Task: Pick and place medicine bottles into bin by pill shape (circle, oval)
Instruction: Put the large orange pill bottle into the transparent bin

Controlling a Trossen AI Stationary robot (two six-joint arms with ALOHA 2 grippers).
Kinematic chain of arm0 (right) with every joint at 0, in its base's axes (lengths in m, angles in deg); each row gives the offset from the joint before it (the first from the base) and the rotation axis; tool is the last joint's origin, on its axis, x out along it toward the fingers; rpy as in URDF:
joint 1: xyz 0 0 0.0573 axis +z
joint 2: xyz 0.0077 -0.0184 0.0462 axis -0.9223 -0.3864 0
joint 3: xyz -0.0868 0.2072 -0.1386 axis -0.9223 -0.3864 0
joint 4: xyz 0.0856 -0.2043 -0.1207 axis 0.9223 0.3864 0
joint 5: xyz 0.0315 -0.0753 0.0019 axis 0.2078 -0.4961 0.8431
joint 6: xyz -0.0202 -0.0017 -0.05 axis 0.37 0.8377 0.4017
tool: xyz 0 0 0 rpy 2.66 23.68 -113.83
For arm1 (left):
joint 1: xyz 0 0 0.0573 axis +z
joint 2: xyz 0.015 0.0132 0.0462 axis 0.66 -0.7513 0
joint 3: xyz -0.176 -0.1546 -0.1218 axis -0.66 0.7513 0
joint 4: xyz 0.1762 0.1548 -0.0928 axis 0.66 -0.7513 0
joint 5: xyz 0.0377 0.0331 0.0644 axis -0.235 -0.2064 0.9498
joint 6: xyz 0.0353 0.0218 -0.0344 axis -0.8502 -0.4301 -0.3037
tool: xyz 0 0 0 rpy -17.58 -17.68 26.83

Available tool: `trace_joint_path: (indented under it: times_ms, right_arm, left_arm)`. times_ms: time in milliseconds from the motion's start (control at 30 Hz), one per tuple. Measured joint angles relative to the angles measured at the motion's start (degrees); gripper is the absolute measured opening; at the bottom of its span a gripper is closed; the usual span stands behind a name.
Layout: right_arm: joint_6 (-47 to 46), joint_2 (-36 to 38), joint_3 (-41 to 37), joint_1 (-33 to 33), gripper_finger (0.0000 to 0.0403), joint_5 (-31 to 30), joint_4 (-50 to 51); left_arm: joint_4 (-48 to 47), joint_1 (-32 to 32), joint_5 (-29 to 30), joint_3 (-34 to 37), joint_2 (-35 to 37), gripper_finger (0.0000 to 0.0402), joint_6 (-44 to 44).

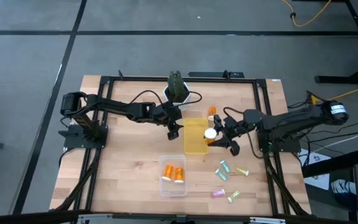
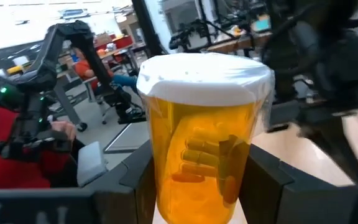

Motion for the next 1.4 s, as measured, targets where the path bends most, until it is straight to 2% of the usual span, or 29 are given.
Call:
trace_joint_path:
  times_ms: [200, 600, 933, 1133, 1400]
  right_arm:
    - [3.45, -6.64, 2.10, 4.33, 0.0171, -0.04, -6.85]
    - [5.84, -23.66, 13.82, 10.10, 0.0172, -2.17, -7.81]
    - [3.83, -36.60, 24.71, 10.41, 0.0217, -2.08, -7.47]
    - [3.73, -40.16, 28.83, 10.41, 0.0226, -0.94, -7.37]
    - [0.83, -40.22, 29.11, 10.41, 0.0226, 0.55, -7.43]
  left_arm:
    - [0.01, 0.00, 0.00, 0.01, 0.00, 0.0212, 0.00]
    - [0.00, -0.11, -0.01, 0.00, 0.00, 0.0212, 0.17]
    - [-0.03, -1.97, 0.00, 0.00, 0.00, 0.0212, -0.04]
    - [-0.07, -3.68, -0.02, 0.02, 0.00, 0.0212, -0.59]
    - [-0.45, -4.97, 0.02, 0.00, 0.00, 0.0212, -2.79]
